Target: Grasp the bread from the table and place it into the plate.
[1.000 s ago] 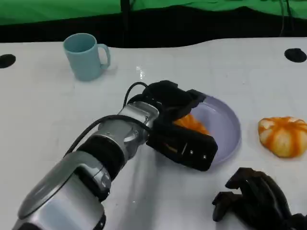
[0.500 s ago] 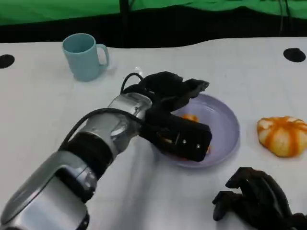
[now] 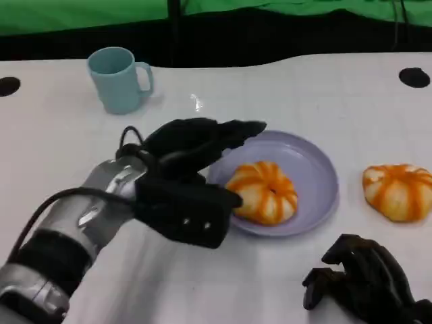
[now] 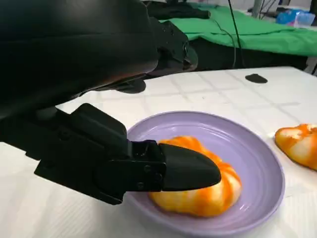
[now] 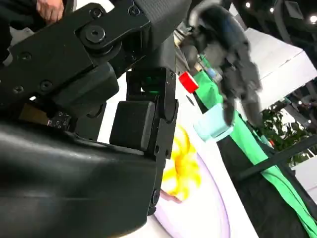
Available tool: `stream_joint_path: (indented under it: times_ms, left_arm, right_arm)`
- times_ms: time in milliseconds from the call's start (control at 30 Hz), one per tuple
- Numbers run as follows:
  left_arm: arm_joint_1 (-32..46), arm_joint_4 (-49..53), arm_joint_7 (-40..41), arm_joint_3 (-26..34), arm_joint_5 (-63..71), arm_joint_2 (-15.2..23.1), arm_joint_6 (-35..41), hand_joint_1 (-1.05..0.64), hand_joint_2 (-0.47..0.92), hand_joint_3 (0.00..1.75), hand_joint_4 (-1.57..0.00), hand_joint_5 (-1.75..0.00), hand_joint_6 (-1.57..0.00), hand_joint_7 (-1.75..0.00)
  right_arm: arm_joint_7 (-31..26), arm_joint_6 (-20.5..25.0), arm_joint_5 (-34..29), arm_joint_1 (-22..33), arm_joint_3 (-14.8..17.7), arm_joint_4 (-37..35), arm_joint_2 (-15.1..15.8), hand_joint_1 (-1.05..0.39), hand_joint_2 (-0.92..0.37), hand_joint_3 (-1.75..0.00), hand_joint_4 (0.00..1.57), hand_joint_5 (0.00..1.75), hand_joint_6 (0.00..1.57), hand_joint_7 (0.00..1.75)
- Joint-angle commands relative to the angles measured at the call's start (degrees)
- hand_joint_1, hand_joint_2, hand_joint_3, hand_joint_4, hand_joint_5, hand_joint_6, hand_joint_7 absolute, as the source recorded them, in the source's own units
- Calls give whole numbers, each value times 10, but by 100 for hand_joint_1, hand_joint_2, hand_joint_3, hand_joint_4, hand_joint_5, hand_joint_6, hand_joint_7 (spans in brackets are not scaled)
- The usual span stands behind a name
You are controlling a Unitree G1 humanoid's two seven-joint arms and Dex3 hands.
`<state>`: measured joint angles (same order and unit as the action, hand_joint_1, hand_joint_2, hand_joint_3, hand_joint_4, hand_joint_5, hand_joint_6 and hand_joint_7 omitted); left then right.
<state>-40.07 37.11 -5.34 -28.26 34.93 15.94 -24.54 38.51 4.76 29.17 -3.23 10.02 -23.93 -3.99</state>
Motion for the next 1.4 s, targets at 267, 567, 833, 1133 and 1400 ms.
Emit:
stream_joint_path:
  times_ms: [267, 567, 833, 1133, 1400]
  left_arm:
    - [91, -47, 83, 57, -22, 37, -100, -73, 92, 42, -71, -49, -54, -16]
    - [179, -21, 113, 113, -111, 25, -214, -57, 92, 36, -76, -142, -81, -77]
    - [225, -11, 34, 136, -226, 9, -265, -56, 92, 38, -72, -174, -60, -157]
    - [284, -1, -115, 169, -398, -34, -242, -67, 92, 42, -79, -175, -59, -175]
    - [346, -62, -219, 197, -500, -60, -151, -72, 92, 37, -72, -175, -56, -174]
  right_arm:
    - [-4, 9, 6, 4, 4, 12, 7, -103, -71, 0, 157, 71, 157, 35]
    - [-6, 6, 3, 8, 0, 17, 10, -104, -73, -1, 157, 71, 157, 34]
    - [-8, 16, 4, 8, 1, 20, 11, -103, -72, 0, 157, 71, 157, 36]
    - [-9, 23, 9, 12, -1, 28, 10, -102, -71, 0, 157, 71, 157, 33]
    - [-13, 25, 8, 14, -1, 34, 8, -102, -71, 0, 157, 70, 157, 32]
